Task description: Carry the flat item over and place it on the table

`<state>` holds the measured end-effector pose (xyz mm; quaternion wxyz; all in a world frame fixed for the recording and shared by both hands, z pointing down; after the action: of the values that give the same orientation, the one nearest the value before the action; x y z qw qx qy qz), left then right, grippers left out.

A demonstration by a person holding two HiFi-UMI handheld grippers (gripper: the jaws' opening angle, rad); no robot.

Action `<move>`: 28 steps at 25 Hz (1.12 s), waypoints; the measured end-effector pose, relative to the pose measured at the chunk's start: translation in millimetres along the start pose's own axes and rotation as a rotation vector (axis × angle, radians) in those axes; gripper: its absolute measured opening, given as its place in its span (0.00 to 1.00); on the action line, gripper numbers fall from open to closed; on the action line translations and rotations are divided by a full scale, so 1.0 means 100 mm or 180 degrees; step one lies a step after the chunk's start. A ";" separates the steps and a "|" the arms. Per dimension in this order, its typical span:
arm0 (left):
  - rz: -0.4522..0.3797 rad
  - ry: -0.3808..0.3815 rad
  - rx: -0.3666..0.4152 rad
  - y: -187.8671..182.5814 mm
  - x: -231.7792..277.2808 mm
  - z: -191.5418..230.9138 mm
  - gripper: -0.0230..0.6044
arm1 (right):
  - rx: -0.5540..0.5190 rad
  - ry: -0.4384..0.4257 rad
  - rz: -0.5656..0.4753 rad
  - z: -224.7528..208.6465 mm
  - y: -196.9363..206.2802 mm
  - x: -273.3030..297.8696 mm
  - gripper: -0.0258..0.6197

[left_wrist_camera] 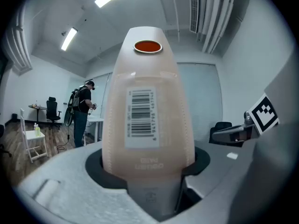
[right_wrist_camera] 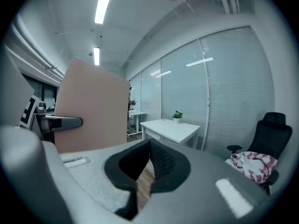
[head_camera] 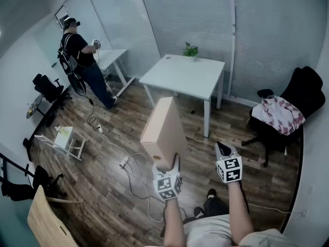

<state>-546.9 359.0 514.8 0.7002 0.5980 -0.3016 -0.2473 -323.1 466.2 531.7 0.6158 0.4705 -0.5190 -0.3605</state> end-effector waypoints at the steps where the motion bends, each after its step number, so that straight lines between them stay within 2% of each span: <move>1: -0.0002 -0.0034 -0.0001 0.00 -0.02 0.05 0.51 | 0.0010 -0.0001 -0.0005 0.00 0.01 -0.01 0.04; 6: -0.0086 -0.0117 0.0011 -0.08 0.05 0.16 0.51 | -0.0026 0.0031 -0.0057 -0.09 -0.07 0.01 0.04; 10: -0.0079 -0.0113 0.0037 -0.05 0.04 0.17 0.51 | 0.0046 0.0152 0.0025 -0.32 0.06 -0.07 0.04; 14: -0.0122 -0.0251 0.0153 -0.14 0.06 0.37 0.51 | 0.0185 0.0208 -0.0171 -0.47 -0.03 -0.04 0.04; 18: -0.0149 -0.0353 0.0014 -0.12 0.33 0.37 0.51 | 0.0196 0.0263 -0.0217 -0.76 -0.07 0.07 0.04; 25: -0.0180 -0.0488 0.0089 -0.25 0.88 0.59 0.51 | 0.0339 0.0248 -0.0253 -1.15 -0.21 0.70 0.04; 28: -0.0066 -0.0467 0.0014 -0.18 1.12 0.64 0.51 | 0.0407 0.0123 -0.0136 -1.22 -0.13 1.02 0.04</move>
<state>-514.8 233.0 517.6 0.6723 0.5829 -0.3464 -0.2971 -182.2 392.0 547.4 0.5866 0.5268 -0.5188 -0.3305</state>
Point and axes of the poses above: the fingertips, and each gripper's own axes: x forward along the fingers, z to its left, y out of its underside, the point moved 4 cm from there along -x, backward along the fingers, and after that the axes turned 1 degree about -x, right-handed, at the moved point
